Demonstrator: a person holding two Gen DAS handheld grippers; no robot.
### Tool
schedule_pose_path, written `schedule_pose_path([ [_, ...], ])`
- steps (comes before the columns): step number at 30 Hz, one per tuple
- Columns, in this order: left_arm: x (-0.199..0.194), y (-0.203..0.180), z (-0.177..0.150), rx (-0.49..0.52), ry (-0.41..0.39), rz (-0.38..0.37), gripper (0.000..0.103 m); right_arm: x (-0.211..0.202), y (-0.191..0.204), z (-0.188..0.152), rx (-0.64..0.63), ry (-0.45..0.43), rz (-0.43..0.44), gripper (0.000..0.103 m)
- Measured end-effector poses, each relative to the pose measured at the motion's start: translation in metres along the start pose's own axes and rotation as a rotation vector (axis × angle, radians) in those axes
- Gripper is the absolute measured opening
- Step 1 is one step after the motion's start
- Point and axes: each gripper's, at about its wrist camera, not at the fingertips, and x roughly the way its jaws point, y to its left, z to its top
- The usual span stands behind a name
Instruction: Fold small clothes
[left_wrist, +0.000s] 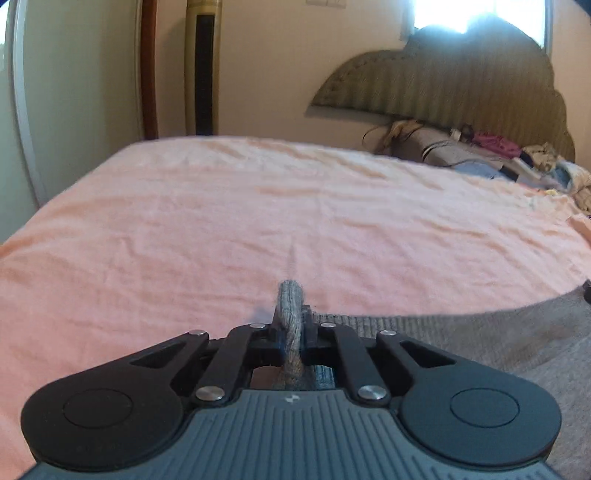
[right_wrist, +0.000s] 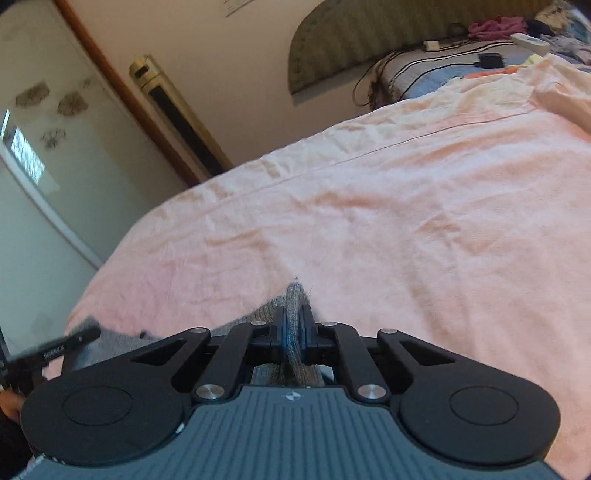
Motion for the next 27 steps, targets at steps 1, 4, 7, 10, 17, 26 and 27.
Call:
schedule_pose_path([
  [1,0.005,0.002,-0.005,0.001,0.010,0.017,0.006,0.009,-0.004,-0.004,0.002,0.028,-0.022,0.011],
  [4,-0.008,-0.006,-0.013,0.050,-0.026,0.053,0.010,0.005,-0.001,-0.013,0.033,0.005,0.009,0.020],
  [7,-0.031,-0.017,-0.011,0.068,-0.079,0.138,0.016,-0.019,0.014,-0.011,0.020,-0.075,-0.035,0.063],
  [10,-0.058,-0.037,-0.007,0.047,-0.188,0.061,0.049,-0.037,0.045,-0.011,-0.064,-0.154,-0.027,0.063],
  [17,-0.002,-0.094,-0.027,0.169,0.000,0.023,0.088,0.035,0.091,-0.053,-0.408,0.001,-0.268,0.084],
  [26,-0.026,-0.091,-0.032,0.154,-0.021,0.095,0.091,0.022,0.088,-0.056,-0.378,-0.031,-0.322,0.094],
  [27,-0.041,-0.092,-0.036,0.142,-0.028,0.077,0.091,0.009,0.094,-0.061,-0.356,-0.046,-0.326,0.093],
])
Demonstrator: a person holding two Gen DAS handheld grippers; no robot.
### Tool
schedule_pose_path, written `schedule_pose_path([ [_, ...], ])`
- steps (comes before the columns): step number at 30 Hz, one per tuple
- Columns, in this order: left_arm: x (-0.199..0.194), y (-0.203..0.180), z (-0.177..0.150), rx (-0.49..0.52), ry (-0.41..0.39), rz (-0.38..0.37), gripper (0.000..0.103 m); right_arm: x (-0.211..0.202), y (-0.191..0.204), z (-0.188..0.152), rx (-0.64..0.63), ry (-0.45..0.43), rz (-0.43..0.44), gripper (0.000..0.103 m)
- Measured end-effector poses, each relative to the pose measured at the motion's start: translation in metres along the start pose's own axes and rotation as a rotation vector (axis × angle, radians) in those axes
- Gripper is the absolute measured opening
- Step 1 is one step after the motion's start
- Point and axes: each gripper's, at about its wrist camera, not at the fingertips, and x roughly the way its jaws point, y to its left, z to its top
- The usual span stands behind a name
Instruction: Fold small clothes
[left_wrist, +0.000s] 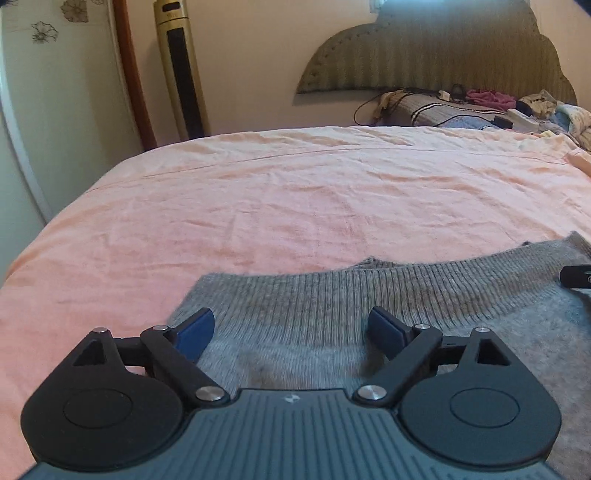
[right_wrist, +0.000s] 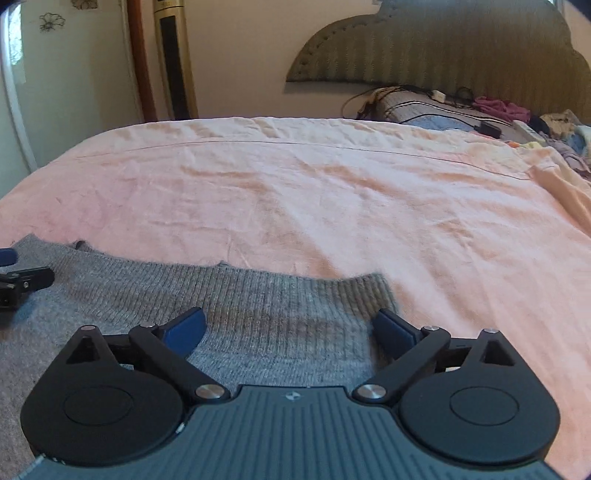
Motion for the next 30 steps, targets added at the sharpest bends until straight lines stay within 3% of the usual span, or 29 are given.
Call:
schedule_pose_path([
  [2,-0.026,0.003,-0.009,-0.024,-0.006,-0.089,0.091,-0.029,0.004,-0.010,0.015,-0.049,0.070,0.101],
  [4,-0.036,-0.001,-0.023,-0.013,0.019,-0.127,0.091,-0.042,0.009,-0.023,0.010,-0.041,0.070,0.103],
  [6,-0.033,-0.004,-0.041,0.014,0.021,-0.118,0.092,-0.033,0.012,-0.041,-0.030,0.019,0.017,0.103],
  [8,-0.034,0.003,-0.052,0.007,-0.025,-0.141,0.092,-0.036,-0.001,-0.059,-0.026,-0.051,0.061,0.103],
  [14,-0.032,0.003,-0.051,-0.004,-0.025,-0.128,0.093,-0.050,0.006,-0.050,-0.007,-0.036,-0.012,0.099],
  [17,-0.033,0.002,-0.053,-0.010,-0.030,-0.120,0.093,-0.064,0.022,-0.050,-0.029,-0.074,0.058,0.103],
  [20,-0.033,0.003,-0.054,-0.011,-0.030,-0.123,0.093,-0.043,0.030,-0.063,-0.112,-0.018,0.028,0.103],
  [22,-0.033,0.004,-0.055,-0.015,-0.030,-0.126,0.093,-0.043,0.015,-0.064,-0.062,-0.060,0.075,0.103],
  [28,-0.040,0.008,-0.056,-0.033,-0.042,-0.106,0.093,-0.048,0.004,-0.058,0.010,-0.057,0.032,0.103],
  [30,-0.061,0.020,-0.061,-0.098,-0.051,-0.108,0.093,-0.075,-0.005,-0.061,0.130,-0.070,0.040,0.102],
])
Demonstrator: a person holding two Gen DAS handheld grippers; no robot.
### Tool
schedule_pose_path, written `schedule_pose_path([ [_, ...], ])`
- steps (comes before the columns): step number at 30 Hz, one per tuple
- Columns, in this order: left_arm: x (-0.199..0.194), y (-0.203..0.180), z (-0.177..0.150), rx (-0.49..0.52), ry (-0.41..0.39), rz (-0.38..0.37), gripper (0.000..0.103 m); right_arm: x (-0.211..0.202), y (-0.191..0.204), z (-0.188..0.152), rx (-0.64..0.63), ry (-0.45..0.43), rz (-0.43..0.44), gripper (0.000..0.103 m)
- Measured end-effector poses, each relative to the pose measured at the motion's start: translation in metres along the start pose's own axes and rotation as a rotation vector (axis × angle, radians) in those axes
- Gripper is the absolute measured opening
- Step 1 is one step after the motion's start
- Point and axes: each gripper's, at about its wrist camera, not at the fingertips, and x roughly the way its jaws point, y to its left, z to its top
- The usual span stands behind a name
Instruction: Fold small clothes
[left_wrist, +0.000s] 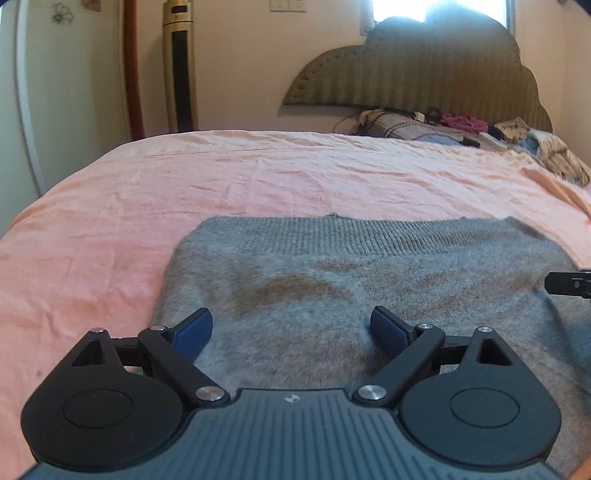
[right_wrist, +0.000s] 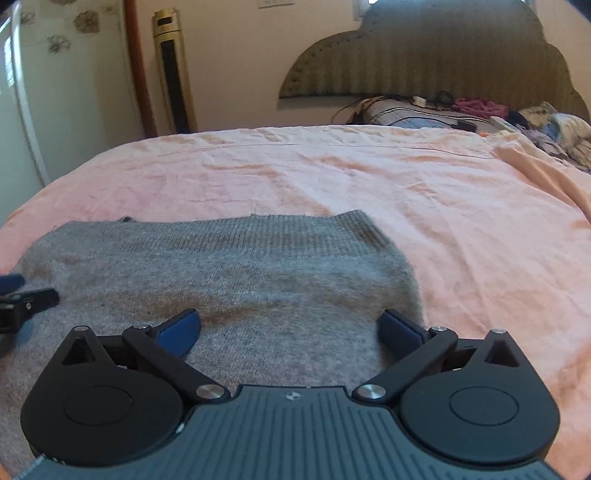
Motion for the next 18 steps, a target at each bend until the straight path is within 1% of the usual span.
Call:
schedule_pose_path([
  [2,-0.036,0.026,-0.010,-0.136,-0.031,-0.087,0.093,-0.039,-0.020,-0.007,0.146,-0.043,0.124,0.103],
  [3,-0.052,0.041,-0.017,-0.217,-0.041,-0.115,0.093,-0.058,-0.032,-0.014,0.220,-0.064,0.168,0.103],
  [5,-0.083,0.076,-0.042,-0.450,-0.030,-0.176,0.093,-0.090,-0.055,-0.036,0.347,-0.061,0.225,0.103],
  [6,-0.096,0.090,-0.057,-0.558,-0.020,-0.224,0.093,-0.101,-0.064,-0.048,0.393,-0.046,0.232,0.103],
  [7,-0.105,0.100,-0.071,-0.643,-0.010,-0.254,0.093,-0.110,-0.071,-0.060,0.429,-0.032,0.227,0.103],
  [9,-0.117,0.107,-0.094,-0.758,0.025,-0.282,0.093,-0.121,-0.083,-0.084,0.505,0.015,0.207,0.103],
  [10,-0.117,0.107,-0.101,-0.790,0.049,-0.306,0.093,-0.123,-0.086,-0.093,0.536,0.037,0.204,0.103],
  [11,-0.116,0.105,-0.105,-0.810,0.055,-0.349,0.093,-0.122,-0.087,-0.100,0.558,0.049,0.221,0.103],
  [12,-0.113,0.103,-0.106,-0.818,0.056,-0.388,0.093,-0.120,-0.085,-0.103,0.557,0.040,0.236,0.103],
  [13,-0.106,0.101,-0.104,-0.822,0.064,-0.407,0.093,-0.118,-0.081,-0.103,0.549,0.035,0.236,0.103],
  [15,-0.094,0.097,-0.095,-0.822,0.041,-0.384,0.093,-0.107,-0.076,-0.099,0.570,0.044,0.257,0.103],
  [18,-0.076,0.094,-0.084,-0.860,0.040,-0.361,0.092,-0.086,-0.075,-0.089,0.652,0.066,0.333,0.103],
])
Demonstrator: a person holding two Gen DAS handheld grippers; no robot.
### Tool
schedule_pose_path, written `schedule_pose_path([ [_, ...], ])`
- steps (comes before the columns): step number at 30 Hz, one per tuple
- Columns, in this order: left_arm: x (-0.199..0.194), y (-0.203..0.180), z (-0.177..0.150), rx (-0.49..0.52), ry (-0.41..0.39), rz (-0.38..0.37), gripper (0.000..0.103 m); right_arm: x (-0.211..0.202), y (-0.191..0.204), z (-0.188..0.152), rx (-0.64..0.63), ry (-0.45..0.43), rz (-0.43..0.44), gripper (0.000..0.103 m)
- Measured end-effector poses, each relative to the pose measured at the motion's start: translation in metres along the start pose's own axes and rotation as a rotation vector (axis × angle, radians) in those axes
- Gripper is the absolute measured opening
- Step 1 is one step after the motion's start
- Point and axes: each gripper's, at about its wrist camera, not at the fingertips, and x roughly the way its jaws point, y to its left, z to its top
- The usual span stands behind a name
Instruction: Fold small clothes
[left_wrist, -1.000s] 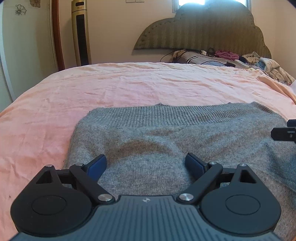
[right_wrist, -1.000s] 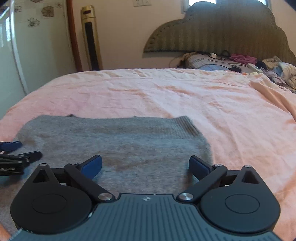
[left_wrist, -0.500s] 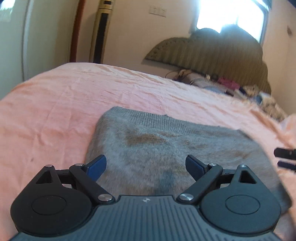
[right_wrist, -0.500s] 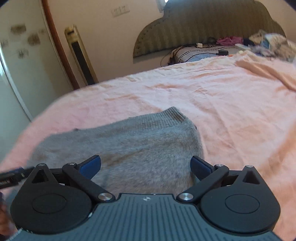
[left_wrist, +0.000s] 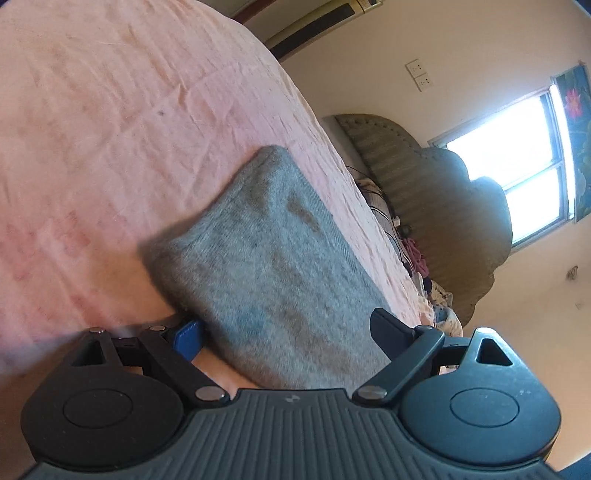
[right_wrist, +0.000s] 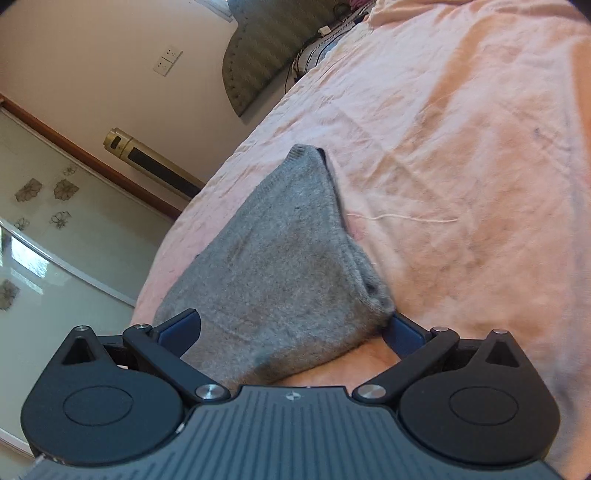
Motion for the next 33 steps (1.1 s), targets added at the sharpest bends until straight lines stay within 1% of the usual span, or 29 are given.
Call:
schedule_pose_path([
  [4,0.008,-0.002,0.004,-0.014,-0.022,0.003,0.092,0.015,-0.001,0.010,0.100,0.025,0.073,0.103],
  [6,0.010,-0.002,0.004,-0.023,-0.037,0.006,0.090,0.019,-0.001,0.012,0.131,0.028,0.101,0.103],
  [7,0.012,-0.002,0.005,-0.034,-0.044,0.018,0.085,0.022,0.000,0.012,0.138,0.027,0.104,0.101],
  [8,0.014,-0.001,0.005,-0.043,-0.053,0.034,0.070,0.024,0.001,0.011,0.135,0.016,0.099,0.096],
  [9,0.016,0.000,0.006,-0.054,-0.054,0.064,0.060,0.027,0.002,0.011,0.132,0.008,0.092,0.093],
  [10,0.019,0.003,0.008,-0.072,-0.046,0.084,0.042,0.030,0.002,0.011,0.128,0.005,0.082,0.086],
  [11,0.020,0.008,0.009,-0.098,-0.041,0.084,0.035,0.033,0.002,0.011,0.130,0.008,0.076,0.076],
  [12,0.020,0.011,0.010,-0.122,-0.038,0.077,0.034,0.036,0.000,0.010,0.136,0.014,0.076,0.070],
  [13,0.020,0.015,0.012,-0.139,-0.036,0.070,0.032,0.039,-0.002,0.009,0.141,0.026,0.079,0.057],
  [14,0.018,0.017,0.012,-0.141,-0.039,0.080,0.013,0.041,-0.007,0.007,0.153,0.031,0.073,0.038],
  [15,0.019,0.018,0.012,-0.135,-0.034,0.105,0.005,0.043,-0.012,0.004,0.170,0.028,0.071,0.026],
  [16,0.021,0.020,0.011,-0.128,-0.020,0.117,0.005,0.046,-0.019,0.001,0.188,0.038,0.082,0.013],
  [17,0.020,0.019,0.011,-0.107,-0.023,0.117,0.005,0.046,-0.024,-0.002,0.203,0.032,0.097,0.011],
  [18,0.019,0.016,0.011,-0.084,-0.027,0.122,0.004,0.045,-0.025,-0.004,0.208,0.021,0.108,0.011],
  [20,0.010,0.006,0.013,-0.032,-0.061,0.106,0.004,0.041,-0.020,-0.003,0.195,0.015,0.119,0.012],
  [22,-0.005,-0.007,0.019,0.022,-0.089,0.068,0.004,0.034,-0.009,0.000,0.154,0.012,0.140,0.012],
  [24,-0.023,-0.016,0.023,0.057,-0.090,0.032,0.004,0.019,0.003,0.003,0.109,0.021,0.171,0.012],
  [26,-0.048,-0.019,0.023,0.098,-0.092,0.014,0.004,0.001,0.009,0.001,0.069,0.043,0.191,0.012],
  [28,-0.069,-0.011,0.014,0.146,-0.074,0.041,0.004,-0.015,0.005,-0.009,0.057,0.086,0.198,0.012],
  [29,-0.074,-0.004,0.008,0.173,-0.050,0.074,0.004,-0.019,-0.002,-0.016,0.060,0.109,0.186,0.012],
  [30,-0.074,0.007,0.001,0.202,-0.020,0.118,0.004,-0.021,-0.008,-0.022,0.059,0.133,0.157,0.012],
  [31,-0.074,0.018,-0.004,0.219,0.014,0.149,0.005,-0.019,-0.014,-0.028,0.055,0.153,0.121,0.018],
  [32,-0.073,0.026,-0.007,0.220,0.041,0.169,0.006,-0.018,-0.020,-0.031,0.073,0.164,0.081,0.021],
  [33,-0.077,0.031,-0.006,0.216,0.051,0.177,0.007,-0.020,-0.025,-0.034,0.099,0.165,0.086,0.020],
])
